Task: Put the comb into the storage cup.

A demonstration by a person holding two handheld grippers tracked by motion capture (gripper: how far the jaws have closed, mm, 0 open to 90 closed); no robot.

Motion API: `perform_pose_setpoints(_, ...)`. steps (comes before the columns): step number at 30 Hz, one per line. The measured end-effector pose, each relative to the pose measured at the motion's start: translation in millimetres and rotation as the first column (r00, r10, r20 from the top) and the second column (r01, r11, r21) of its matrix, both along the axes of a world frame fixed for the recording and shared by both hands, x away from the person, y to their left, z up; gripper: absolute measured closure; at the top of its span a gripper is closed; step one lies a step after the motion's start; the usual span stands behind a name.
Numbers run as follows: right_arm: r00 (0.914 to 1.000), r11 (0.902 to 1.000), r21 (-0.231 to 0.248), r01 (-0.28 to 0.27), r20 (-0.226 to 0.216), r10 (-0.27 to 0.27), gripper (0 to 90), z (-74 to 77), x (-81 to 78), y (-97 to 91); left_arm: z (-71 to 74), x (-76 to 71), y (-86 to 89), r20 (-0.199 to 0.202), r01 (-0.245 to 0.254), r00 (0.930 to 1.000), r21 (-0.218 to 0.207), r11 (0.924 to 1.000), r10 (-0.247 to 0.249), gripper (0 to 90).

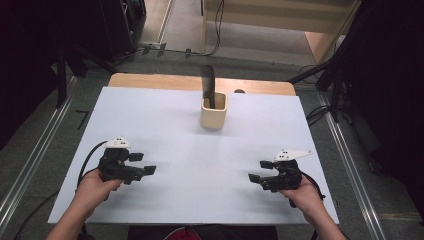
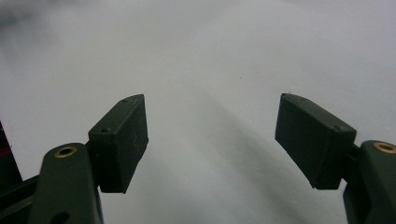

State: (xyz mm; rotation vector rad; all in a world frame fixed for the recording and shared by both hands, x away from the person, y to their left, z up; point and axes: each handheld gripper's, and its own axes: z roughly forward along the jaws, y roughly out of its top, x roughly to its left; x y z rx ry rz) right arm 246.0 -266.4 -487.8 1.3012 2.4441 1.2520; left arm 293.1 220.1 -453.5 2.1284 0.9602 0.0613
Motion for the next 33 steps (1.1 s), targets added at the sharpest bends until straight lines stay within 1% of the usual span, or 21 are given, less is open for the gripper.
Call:
perform_pose_setpoints(5, 1.0000, 1.0000, 0.000, 0.002, -0.001, -0.002, 23.9, -0.1, 0.1, -0.1, 0.4, -3.5, 5.5, 0.011, -0.013, 0.9999, 0.002, 0.9999, 0.013, 25.6)
perform_pose_setpoints(6, 1.0000, 1.0000, 0.000, 0.003, -0.002, -0.003, 23.9, -0.1, 0.1, 0.1, 0.0, -4.3, 6.4, 0.013, -0.018, 0.9998, -0.004, 0.9998, 0.018, 25.6)
perform_pose_setpoints(10, 1.0000, 1.0000, -0.001, 0.000, 0.000, 0.000, 23.9, -0.2, 0.0, -0.1, -1.1, -4.5, 8.6, 0.008, -0.021, 0.9997, -0.003, 0.9998, 0.021, 25.6)
perform_pose_setpoints(14, 1.0000, 0.9999, 0.014, 0.009, -0.003, -0.009, 23.9, -0.4, 0.9, -0.8, -0.5, -3.5, 9.1, 0.011, -0.020, 0.9997, -0.011, 0.9997, 0.021, 25.6)
perform_pose_setpoints(16, 1.0000, 0.9999, 0.007, 0.007, -0.001, -0.007, 23.9, -0.4, 0.2, -1.3, -0.5, -3.8, 8.8, 0.011, -0.016, 0.9998, -0.014, 0.9998, 0.016, 25.6)
perform_pose_setpoints(18, 0.9999, 0.9998, 0.013, 0.011, -0.001, -0.011, 23.9, 0.1, -0.2, -2.4, -1.3, -3.4, 8.1, 0.008, -0.012, 0.9999, -0.009, 0.9999, 0.012, 25.6)
perform_pose_setpoints(22, 0.9999, 0.9999, 0.008, 0.013, -0.001, -0.013, 23.9, 0.4, -0.6, -3.1, -2.2, -2.7, 7.1, 0.005, -0.003, 1.0000, -0.004, 1.0000, 0.003, 25.6)
perform_pose_setpoints(28, 1.0000, 1.0000, 0.004, 0.008, -0.002, -0.008, 23.9, -0.2, -0.6, -2.5, -2.4, -2.1, 7.4, -0.003, -0.010, 0.9999, -0.014, 0.9998, 0.010, 25.6)
perform_pose_setpoints(30, 1.0000, 1.0000, 0.002, 0.009, -0.002, -0.009, 23.9, -0.4, -0.6, -2.5, -2.7, -1.9, 7.5, -0.005, -0.010, 0.9999, -0.012, 0.9999, 0.010, 25.6)
perform_pose_setpoints(33, 1.0000, 0.9998, -0.019, -0.004, 0.003, 0.004, 23.9, -1.9, -1.4, -1.5, -2.8, -1.7, 7.6, -0.004, -0.012, 0.9999, -0.007, 0.9999, 0.012, 25.6)
